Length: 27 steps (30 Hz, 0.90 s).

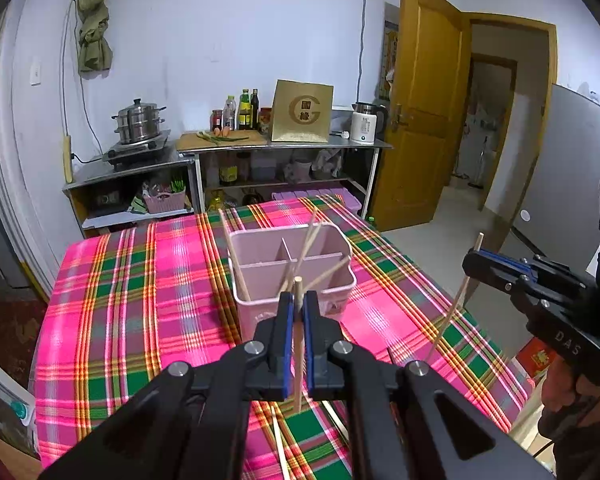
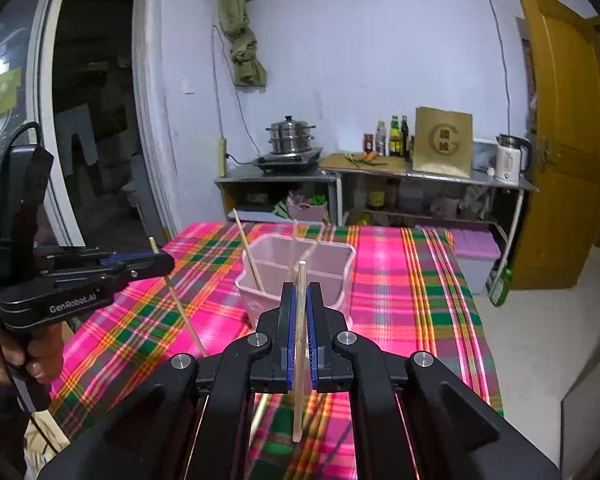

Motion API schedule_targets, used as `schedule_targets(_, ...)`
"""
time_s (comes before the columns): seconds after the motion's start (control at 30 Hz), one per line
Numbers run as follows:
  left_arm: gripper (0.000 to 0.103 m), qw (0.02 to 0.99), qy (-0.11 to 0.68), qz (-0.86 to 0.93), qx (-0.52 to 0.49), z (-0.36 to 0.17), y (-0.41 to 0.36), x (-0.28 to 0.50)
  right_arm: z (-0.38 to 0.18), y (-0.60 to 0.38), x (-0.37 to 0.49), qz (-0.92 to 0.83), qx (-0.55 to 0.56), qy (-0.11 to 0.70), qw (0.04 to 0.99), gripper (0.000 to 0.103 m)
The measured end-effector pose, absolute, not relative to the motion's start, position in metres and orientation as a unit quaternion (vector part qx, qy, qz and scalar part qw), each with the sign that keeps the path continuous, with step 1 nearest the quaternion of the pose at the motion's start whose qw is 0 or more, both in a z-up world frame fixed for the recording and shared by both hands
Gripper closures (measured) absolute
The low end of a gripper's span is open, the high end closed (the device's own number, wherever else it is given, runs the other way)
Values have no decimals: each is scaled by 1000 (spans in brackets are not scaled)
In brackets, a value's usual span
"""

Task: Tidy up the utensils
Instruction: 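Lift both held chopsticks upright and carry them over the pink basket, then lower the chopsticks into the basket compartments and open both tools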

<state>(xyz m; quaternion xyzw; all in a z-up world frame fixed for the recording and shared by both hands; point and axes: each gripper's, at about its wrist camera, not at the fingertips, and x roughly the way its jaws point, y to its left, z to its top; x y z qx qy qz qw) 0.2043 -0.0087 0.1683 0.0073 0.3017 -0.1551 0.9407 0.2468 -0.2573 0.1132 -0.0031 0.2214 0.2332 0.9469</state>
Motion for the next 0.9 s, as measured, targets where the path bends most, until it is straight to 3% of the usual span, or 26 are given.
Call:
schedule_targets(0.57,98,955,258,-146,4,235,5,256,170,-222,303,264,29,169,949,98)
schedule_targets(0.9,98,954,267,-136,-2,222,14,295,169,-204,343,263,38,169,949,98)
